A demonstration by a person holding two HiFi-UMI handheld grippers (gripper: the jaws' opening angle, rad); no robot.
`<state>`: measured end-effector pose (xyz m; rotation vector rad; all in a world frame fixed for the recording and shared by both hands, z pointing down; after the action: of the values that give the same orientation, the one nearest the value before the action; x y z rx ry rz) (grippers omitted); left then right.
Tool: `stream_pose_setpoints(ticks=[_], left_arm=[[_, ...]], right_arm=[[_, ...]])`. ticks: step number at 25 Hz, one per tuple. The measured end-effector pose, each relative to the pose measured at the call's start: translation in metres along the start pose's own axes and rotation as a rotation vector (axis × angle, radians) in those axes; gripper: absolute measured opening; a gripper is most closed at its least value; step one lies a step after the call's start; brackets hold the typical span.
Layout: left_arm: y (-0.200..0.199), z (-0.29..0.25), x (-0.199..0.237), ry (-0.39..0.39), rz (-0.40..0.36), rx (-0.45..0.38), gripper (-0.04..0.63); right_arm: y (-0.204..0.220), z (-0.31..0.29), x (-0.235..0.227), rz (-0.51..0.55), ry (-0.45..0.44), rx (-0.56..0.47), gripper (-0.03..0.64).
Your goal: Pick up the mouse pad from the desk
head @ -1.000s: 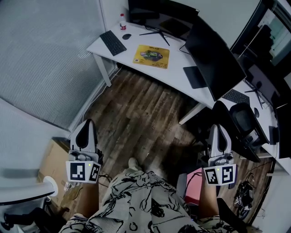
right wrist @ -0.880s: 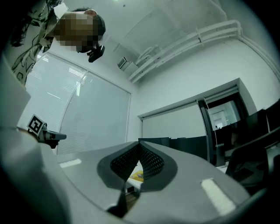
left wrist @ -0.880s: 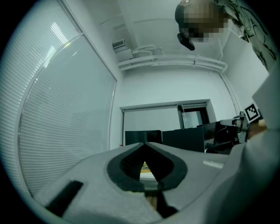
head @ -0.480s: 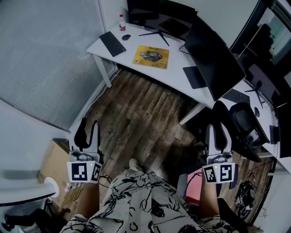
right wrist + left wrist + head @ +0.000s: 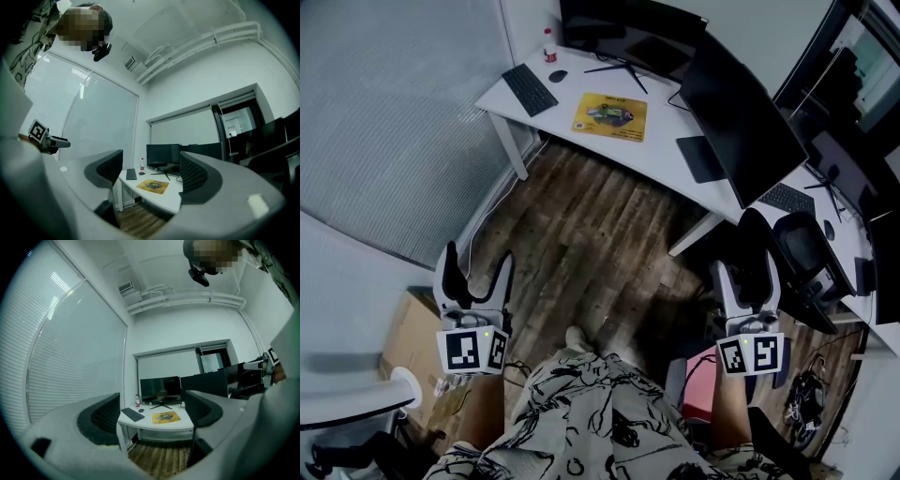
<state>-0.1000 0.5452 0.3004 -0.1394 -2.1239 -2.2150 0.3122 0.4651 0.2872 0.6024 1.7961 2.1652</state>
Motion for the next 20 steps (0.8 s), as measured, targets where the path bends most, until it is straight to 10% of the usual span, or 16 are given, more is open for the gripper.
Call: stream_pose_setpoints(ticks=[20], left_arm=[[0.015, -0.043, 0.049, 0.071, -0.036, 0.052, 0.591]], right_arm=[[0.008, -0.042, 0.045, 0.016, 0.056, 0.020, 0.468]])
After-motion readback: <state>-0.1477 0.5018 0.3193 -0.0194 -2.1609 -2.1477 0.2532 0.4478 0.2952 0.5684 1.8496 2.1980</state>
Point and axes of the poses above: the fingertips, and each gripper's own axes: z backward along the fingers, x to its left, y out of its underside, the point moved 2 cm from there along z, backward along the fingers, and after that the axes turned 10 degrees about z, right-handed, at the moved point
